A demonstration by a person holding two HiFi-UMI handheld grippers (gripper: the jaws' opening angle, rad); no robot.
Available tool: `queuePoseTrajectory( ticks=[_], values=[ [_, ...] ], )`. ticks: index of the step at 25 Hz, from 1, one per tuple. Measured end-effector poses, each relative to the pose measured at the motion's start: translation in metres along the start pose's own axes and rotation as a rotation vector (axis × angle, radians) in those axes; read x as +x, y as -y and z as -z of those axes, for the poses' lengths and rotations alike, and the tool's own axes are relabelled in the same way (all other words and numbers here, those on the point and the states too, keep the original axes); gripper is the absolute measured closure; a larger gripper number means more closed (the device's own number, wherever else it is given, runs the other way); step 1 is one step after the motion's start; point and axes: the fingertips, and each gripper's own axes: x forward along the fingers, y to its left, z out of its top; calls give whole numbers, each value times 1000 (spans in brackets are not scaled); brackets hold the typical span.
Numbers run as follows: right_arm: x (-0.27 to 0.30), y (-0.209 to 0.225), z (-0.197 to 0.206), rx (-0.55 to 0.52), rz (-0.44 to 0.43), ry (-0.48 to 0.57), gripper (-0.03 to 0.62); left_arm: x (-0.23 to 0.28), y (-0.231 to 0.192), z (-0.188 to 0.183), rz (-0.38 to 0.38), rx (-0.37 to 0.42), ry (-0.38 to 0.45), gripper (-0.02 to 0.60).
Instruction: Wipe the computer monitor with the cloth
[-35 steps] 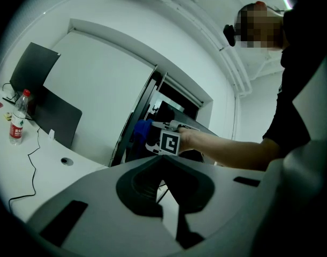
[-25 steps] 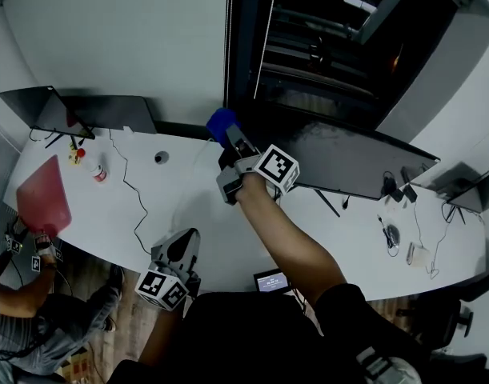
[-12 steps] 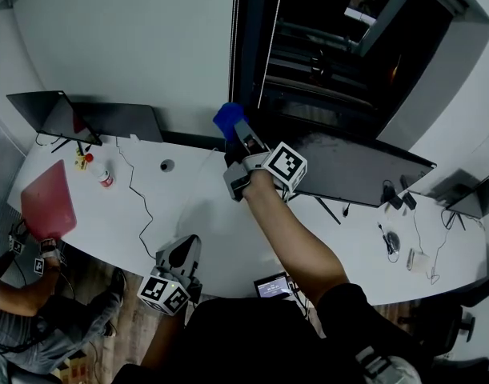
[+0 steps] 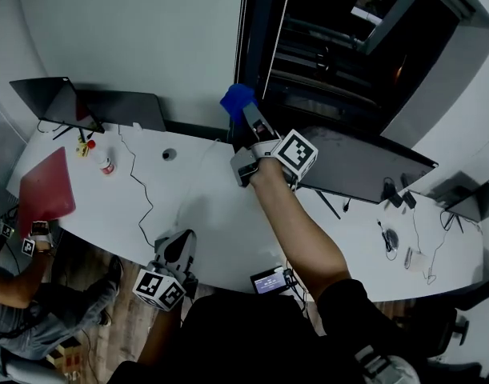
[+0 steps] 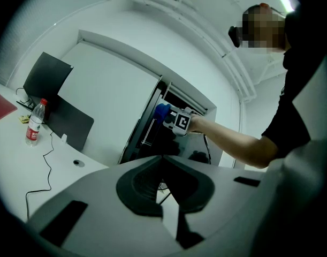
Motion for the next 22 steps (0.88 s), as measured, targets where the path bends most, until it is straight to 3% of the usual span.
queuePoseTrajectory(
  ticks=[6,9,12,17,19,22],
  values=[
    [-18,-47,-26,-131,-176,6,534,-5,2,2,-9,12,-5,588],
    [-48,-74,-35,-321,-241,-15,533,-4,8,5,6,28,-20,588],
    [-93,-98,-37,-609,-267,-41,533,-1,18,1,21,42,-23,588],
    [-191,-124,-18,-1170,-202,-130,533,1,51,2,62,73,-30,588],
    [-236,-127,-12,-1293,-140,-157,533,-2,71,8,88,85,-41,588],
    [-305,-129,-16,-1329,-13,-140,533,-11,108,20,130,97,-63,588]
  ],
)
